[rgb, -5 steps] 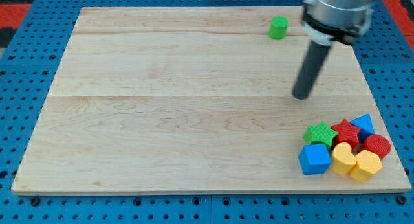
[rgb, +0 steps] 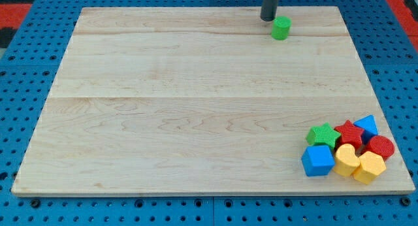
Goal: Move the green circle to the center right of the board
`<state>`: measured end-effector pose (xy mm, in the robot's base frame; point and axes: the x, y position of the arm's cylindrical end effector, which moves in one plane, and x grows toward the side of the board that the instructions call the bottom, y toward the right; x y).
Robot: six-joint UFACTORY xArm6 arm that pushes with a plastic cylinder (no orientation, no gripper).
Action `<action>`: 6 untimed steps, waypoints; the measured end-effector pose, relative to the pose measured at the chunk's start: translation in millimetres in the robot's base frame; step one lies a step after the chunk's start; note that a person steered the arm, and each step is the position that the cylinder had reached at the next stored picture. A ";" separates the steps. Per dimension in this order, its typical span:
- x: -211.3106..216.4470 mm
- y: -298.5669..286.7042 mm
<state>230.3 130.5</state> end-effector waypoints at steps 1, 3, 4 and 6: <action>15.9 4.5; 67.9 19.8; 83.8 43.3; 70.2 79.0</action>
